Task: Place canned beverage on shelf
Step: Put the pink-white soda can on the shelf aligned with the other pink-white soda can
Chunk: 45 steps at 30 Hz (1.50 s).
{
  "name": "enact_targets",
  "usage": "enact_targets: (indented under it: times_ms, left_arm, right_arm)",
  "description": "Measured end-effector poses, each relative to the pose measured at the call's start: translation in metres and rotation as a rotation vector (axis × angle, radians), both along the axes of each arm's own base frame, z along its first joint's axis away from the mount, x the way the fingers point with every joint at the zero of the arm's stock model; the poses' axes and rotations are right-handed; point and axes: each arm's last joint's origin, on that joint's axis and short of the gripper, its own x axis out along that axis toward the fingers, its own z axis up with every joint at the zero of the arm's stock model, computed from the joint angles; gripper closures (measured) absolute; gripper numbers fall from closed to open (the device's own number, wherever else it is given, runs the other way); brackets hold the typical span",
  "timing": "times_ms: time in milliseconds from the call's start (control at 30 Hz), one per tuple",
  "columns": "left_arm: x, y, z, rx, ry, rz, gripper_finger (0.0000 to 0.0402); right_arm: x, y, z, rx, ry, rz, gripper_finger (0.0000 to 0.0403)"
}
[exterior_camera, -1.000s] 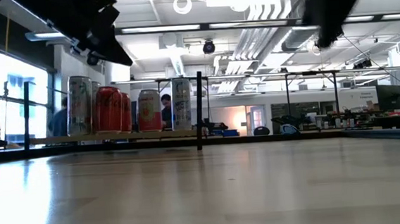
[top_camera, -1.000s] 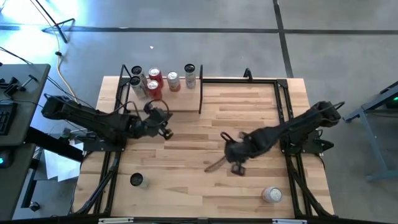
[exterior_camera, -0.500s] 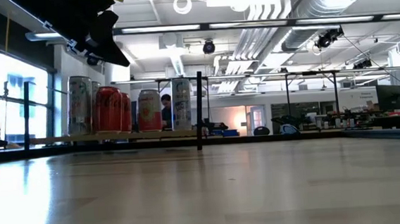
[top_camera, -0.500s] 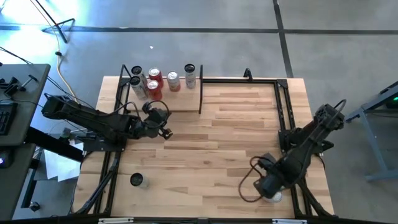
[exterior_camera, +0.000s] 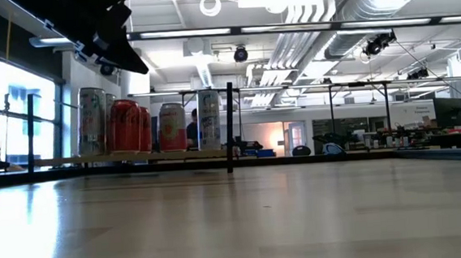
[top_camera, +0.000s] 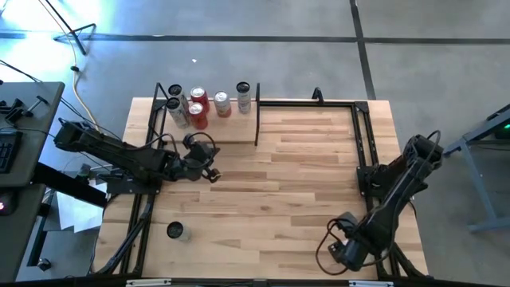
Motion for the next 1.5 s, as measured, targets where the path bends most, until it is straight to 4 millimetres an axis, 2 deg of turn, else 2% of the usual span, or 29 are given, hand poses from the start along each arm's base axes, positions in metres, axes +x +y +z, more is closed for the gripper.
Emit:
enact_targets:
  times_ms: [267,433,567,700,867,1067,1300,1500]
  left_arm:
    - [0.000,-0.001,0.000,-0.004,-0.005,-0.002,0.0401]
    - [0.000,-0.001,0.000,-0.016,-0.014,0.006,0.0401]
    - [-0.002,-0.001,-0.003,-0.042,-0.015,0.027,0.0401]
    - [-0.007,-0.004,-0.019,-0.069,-0.005,0.010,0.0401]
    - [-0.015,-0.009,-0.037,-0.106,-0.025,0.011,0.0401]
    - [-0.018,-0.020,-0.040,-0.115,-0.044,-0.048,0.0401]
    - [-0.020,-0.029,-0.039,-0.099,-0.048,-0.081,0.0401]
    - [-0.021,-0.031,-0.039,-0.099,-0.045,-0.091,0.0401]
  right_arm:
    - [0.000,0.001,-0.021,0.045,-0.019,-0.001,0.0087]
    - [0.001,0.003,-0.024,0.074,-0.019,-0.005,0.0093]
    - [0.004,0.000,-0.024,0.079,-0.016,0.013,0.0114]
    - [0.018,-0.012,-0.022,0.074,-0.034,0.099,0.0131]
    - [0.045,-0.041,-0.014,0.045,-0.076,0.202,0.0131]
    - [0.089,-0.091,0.001,0.055,-0.217,0.341,0.0132]
    - [0.151,-0.158,0.030,-0.089,-0.354,0.527,0.0132]
    - [0.212,-0.199,0.040,-0.159,-0.321,0.730,0.0132]
